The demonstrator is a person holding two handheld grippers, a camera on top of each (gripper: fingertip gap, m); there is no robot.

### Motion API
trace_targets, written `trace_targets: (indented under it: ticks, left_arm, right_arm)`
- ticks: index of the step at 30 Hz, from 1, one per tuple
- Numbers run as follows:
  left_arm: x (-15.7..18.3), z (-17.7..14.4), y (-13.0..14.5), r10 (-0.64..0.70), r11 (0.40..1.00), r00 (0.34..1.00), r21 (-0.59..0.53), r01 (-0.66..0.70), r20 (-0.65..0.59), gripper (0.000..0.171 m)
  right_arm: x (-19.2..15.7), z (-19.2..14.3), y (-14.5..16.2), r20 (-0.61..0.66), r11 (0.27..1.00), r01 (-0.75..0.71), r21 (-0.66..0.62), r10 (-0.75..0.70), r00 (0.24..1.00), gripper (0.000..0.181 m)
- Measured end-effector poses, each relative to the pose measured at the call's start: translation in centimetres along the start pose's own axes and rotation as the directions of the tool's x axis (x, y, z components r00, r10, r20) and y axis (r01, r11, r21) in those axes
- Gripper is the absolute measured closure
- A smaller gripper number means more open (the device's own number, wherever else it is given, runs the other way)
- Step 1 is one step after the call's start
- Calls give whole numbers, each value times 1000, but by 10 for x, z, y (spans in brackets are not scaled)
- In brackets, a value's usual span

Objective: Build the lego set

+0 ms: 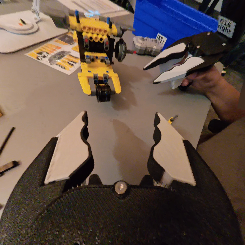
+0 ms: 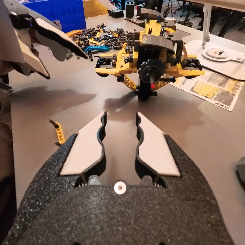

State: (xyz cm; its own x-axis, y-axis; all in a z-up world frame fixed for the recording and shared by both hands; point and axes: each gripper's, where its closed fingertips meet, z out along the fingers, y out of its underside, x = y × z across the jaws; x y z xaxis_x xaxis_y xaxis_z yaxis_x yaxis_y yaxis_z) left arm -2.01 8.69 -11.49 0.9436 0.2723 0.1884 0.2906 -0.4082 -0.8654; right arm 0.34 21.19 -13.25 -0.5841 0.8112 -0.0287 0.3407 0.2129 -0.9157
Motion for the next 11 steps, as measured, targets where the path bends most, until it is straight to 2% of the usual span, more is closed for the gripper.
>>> trace_targets:
  ticks: [3,6,9,11]
  left_arm:
    - [-17,5,-6,40,999,997,26,-42,63,80]
    - [-17,16,-3,51,998,998,43,-52,28,84]
    - [-16,22,-3,76,990,997,114,-78,25,92]
    - [-16,23,1,82,993,996,85,-84,22,89]
  right_arm:
    - [1,0,0,29,999,-38,-2,38,999,138]
    - [-4,1,2,56,999,-35,-16,36,998,137]
    - [-6,2,4,48,1000,-3,-30,5,999,138]
    - [-7,4,7,48,999,4,-49,-2,999,137]
